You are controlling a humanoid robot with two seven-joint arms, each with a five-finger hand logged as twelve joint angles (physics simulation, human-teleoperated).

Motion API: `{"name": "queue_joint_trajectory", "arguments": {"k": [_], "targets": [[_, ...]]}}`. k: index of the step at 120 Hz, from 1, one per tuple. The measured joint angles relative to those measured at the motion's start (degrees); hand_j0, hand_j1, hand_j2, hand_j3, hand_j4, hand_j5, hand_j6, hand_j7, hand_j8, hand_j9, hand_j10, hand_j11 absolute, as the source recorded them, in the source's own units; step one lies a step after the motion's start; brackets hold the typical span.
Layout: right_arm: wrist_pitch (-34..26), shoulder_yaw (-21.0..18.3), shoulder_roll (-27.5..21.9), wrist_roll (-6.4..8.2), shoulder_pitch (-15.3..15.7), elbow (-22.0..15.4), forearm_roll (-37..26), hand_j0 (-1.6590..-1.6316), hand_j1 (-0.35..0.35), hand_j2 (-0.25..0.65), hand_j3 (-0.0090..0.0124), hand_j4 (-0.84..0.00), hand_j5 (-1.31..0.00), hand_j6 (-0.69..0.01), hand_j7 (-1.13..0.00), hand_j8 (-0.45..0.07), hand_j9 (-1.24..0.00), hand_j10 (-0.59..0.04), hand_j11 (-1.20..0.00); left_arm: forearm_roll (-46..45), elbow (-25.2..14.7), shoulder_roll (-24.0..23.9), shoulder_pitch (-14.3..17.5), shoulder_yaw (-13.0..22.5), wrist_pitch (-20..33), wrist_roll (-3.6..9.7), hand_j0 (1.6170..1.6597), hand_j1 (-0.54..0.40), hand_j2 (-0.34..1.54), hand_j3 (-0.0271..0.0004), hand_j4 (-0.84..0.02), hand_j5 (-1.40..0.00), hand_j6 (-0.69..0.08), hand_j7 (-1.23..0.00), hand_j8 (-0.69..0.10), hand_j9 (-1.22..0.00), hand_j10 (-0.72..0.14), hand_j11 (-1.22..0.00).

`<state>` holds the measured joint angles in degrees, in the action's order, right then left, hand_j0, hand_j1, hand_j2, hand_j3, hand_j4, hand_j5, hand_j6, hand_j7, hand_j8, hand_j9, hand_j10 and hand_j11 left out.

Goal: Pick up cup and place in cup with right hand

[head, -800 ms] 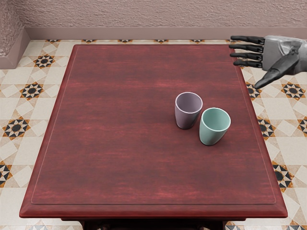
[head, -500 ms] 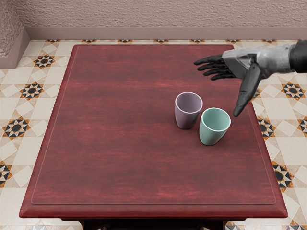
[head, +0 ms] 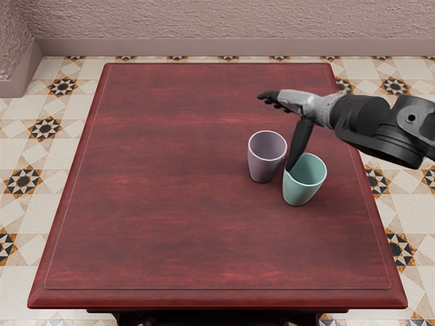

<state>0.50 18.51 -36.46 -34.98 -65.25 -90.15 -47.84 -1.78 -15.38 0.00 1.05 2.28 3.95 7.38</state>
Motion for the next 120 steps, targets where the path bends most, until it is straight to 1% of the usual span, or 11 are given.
{"name": "queue_joint_trajectory", "arguments": {"k": [13,33,68,76,91,120], "targets": [[-4.57,-2.23,1.92,-0.01,0.10,0.12,-0.26,-1.6581,-0.294,-0.008,0.0000,-0.049,-0.06,-0.051,-0.06,-0.050,-0.06,-0.049,-0.06,0.00,0.00,0.00,0.00,0.00,0.00,0.00,1.6581,0.349,0.00,0.0000,0.000,0.00,0.000,0.00,0.000,0.00,0.000,0.00],[-7.75,-3.53,4.98,-0.02,0.19,1.36,-1.87,-1.6581,-0.282,-0.010,0.0000,-0.059,-0.07,-0.061,-0.07,-0.060,-0.07,-0.059,-0.07,0.00,0.00,0.00,0.00,0.00,0.00,0.00,1.6581,0.349,0.00,0.0000,0.000,0.00,0.000,0.00,0.000,0.00,0.000,0.00],[-9.52,-5.63,6.04,-0.02,0.22,1.82,-2.80,-1.6581,-0.210,-0.022,0.0000,-0.119,-0.15,-0.121,-0.15,-0.120,-0.15,-0.119,-0.15,0.01,0.00,0.00,0.00,0.00,0.00,0.00,1.6581,0.349,0.00,0.0000,0.000,0.00,0.000,0.00,0.000,0.00,0.000,0.00],[-9.53,-5.82,5.98,-0.02,0.23,1.70,-2.83,-1.6581,-0.183,-0.026,0.0000,-0.142,-0.18,-0.143,-0.18,-0.142,-0.18,-0.141,-0.18,0.00,0.00,0.00,0.00,0.00,0.00,0.00,1.6581,0.349,0.00,0.0000,0.000,0.00,0.000,0.00,0.000,0.00,0.000,0.00],[-9.38,-5.98,5.93,-0.02,0.28,1.51,-2.85,-1.6581,-0.110,-0.038,0.0000,-0.203,-0.26,-0.204,-0.26,-0.203,-0.26,-0.202,-0.26,0.00,0.00,0.00,0.00,0.01,0.00,0.00,1.6581,0.349,0.00,0.0000,0.000,0.00,0.000,0.00,0.000,0.00,0.000,0.00],[-9.07,-6.02,5.47,-0.02,0.68,0.66,-2.81,-1.6581,-0.003,-0.056,0.0000,-0.291,-0.38,-0.292,-0.38,-0.292,-0.38,-0.291,-0.38,0.00,0.00,0.00,0.00,0.00,0.00,0.00,1.6581,0.349,0.00,0.0000,0.000,0.00,0.000,0.00,0.000,0.00,0.000,0.00]]}}
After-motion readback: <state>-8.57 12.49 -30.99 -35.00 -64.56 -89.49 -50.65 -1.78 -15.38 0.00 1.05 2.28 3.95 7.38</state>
